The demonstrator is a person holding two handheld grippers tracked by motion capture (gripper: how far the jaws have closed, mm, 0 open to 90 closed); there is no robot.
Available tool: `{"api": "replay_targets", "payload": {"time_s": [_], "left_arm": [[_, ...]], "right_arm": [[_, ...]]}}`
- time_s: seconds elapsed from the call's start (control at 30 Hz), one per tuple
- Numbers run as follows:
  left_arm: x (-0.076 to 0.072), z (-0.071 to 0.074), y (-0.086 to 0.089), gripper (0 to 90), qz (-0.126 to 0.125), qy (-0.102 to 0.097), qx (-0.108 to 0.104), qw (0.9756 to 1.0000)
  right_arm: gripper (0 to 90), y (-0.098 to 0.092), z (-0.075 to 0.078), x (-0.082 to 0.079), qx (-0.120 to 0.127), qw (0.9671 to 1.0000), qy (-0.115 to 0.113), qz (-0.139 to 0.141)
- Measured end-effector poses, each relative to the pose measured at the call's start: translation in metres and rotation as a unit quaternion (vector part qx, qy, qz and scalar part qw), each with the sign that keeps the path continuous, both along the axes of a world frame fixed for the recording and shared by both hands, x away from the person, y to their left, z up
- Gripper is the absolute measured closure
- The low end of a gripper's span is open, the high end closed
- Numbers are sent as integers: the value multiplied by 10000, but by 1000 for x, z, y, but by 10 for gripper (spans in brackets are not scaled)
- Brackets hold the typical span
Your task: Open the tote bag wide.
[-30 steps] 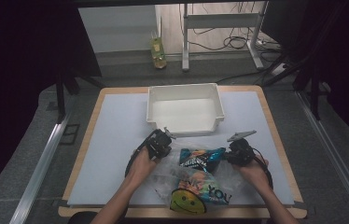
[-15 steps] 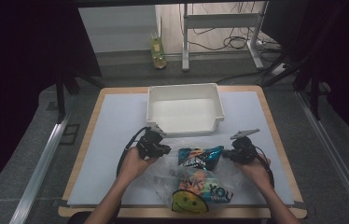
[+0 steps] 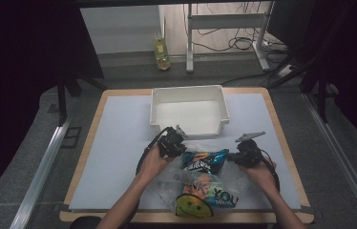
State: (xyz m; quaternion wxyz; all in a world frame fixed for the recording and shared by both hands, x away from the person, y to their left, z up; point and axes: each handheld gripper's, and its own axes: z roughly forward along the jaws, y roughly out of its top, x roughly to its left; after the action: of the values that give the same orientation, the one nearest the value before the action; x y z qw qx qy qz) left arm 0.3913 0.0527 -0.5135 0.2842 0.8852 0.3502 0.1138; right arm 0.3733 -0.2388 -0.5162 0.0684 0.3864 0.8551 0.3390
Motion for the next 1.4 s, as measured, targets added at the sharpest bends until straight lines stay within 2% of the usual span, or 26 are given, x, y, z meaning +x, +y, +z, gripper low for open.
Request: {"api": "replay_targets", "payload": {"time_s": [0.13, 0.27, 0.47, 0.6, 0.7, 0.77, 0.8, 0.87, 0.9, 0.97, 1.03, 1.13, 1.23, 1.27, 1.33, 1.4], "left_arm": [[11, -7, 5, 846, 160, 58, -46, 9998], [13, -7, 11, 873, 188, 155, -57, 9997], [6, -6, 32, 893, 355, 522, -221, 9978], [1, -9, 57, 893, 476, 778, -523, 9945], [-4, -10, 70, 893, 474, 790, -601, 9939], [-7, -10, 75, 892, 462, 748, -582, 9944], [-9, -8, 75, 857, 423, 669, -609, 9950], [-17, 4, 72, 783, 384, 399, -620, 9965], [-21, 12, 69, 755, 327, 202, -587, 9975], [-29, 28, 60, 754, 193, -122, -476, 9986], [-34, 40, 51, 760, -102, -273, -462, 9985], [-42, 43, 35, 770, -521, -38, -540, 9972], [-49, 31, 25, 792, -913, 501, -584, 9928], [-50, 29, 25, 803, -1007, 577, -565, 9916], [-57, 26, 27, 817, -1027, 681, -622, 9904], [-67, 26, 31, 829, -1011, 677, -718, 9900]], "right_arm": [[894, 1, -1, 2, -14, 10000, -10, -5], [894, 0, -1, 4, -22, 10000, -60, -44], [896, -6, 0, 2, -160, 9997, -89, -169], [896, -14, 1, 2, -162, 9995, -55, -261], [896, -19, 1, 2, -162, 9994, -49, -305], [895, -22, 1, 1, -143, 9994, -36, -318], [895, -23, 2, 0, -139, 9994, -42, -301], [894, -23, 5, -2, -89, 9996, -75, -257], [894, -22, 9, -4, -25, 9997, -102, -227], [894, -19, 18, -9, 22, 9997, -202, -122], [894, -13, 28, -15, 29, 9996, -298, -1], [894, -3, 39, -25, 34, 9992, -308, 256], [894, 6, 43, -37, 86, 9981, -196, 575], [894, 8, 43, -41, 127, 9975, -141, 678], [893, 10, 43, -49, 182, 9966, -52, 805], [893, 10, 44, -59, 222, 9954, -24, 927]]}}
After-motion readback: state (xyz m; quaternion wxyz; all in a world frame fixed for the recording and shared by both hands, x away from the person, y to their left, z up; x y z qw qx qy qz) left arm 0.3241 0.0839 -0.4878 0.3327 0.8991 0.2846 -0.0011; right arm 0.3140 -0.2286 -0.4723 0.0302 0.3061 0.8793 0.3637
